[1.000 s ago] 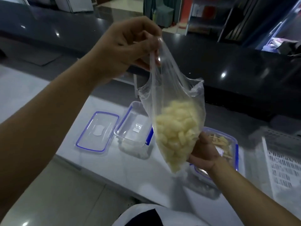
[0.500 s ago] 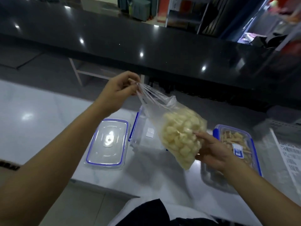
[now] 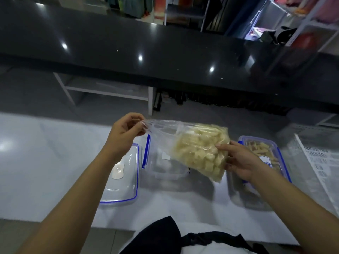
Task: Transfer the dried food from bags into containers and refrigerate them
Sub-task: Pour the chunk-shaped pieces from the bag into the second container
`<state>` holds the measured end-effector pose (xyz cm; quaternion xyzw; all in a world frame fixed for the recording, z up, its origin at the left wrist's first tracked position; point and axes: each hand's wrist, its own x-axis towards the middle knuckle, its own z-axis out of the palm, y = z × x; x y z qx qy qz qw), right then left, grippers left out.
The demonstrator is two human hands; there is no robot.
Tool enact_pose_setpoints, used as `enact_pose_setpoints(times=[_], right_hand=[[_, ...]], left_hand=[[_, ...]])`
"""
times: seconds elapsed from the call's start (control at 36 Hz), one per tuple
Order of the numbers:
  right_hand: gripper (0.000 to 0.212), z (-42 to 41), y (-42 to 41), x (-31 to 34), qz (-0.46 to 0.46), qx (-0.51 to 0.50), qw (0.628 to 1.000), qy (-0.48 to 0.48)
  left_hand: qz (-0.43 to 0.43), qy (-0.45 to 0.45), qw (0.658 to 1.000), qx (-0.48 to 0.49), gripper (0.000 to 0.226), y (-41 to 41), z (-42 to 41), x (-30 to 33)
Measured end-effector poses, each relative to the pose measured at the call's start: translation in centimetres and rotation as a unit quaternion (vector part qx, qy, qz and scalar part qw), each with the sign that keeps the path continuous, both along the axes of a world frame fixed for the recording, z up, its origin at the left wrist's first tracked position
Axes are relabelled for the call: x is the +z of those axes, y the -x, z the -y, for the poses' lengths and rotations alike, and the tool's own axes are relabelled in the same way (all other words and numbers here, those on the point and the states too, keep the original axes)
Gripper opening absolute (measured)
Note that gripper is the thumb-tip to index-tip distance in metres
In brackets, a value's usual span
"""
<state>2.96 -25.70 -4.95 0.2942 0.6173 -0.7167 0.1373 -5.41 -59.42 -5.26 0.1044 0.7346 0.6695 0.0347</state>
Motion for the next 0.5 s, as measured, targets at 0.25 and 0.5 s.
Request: enact_pose_setpoints(times=[0.25,0.5], right_hand=[[0.049,-0.4,1.7,0.5,0.013,0.027,1.000,-0.004],[0.038,-1.2,1.8,-0.1,0.015,0.024,1.000,0.012]], left_hand=[[0.032,-0.003,0.998,0.058,0.022,-0.6,0.5,-3.6],[0.028,0.020,0.998,0.049,0.034,-1.4,0.6,-4.9]])
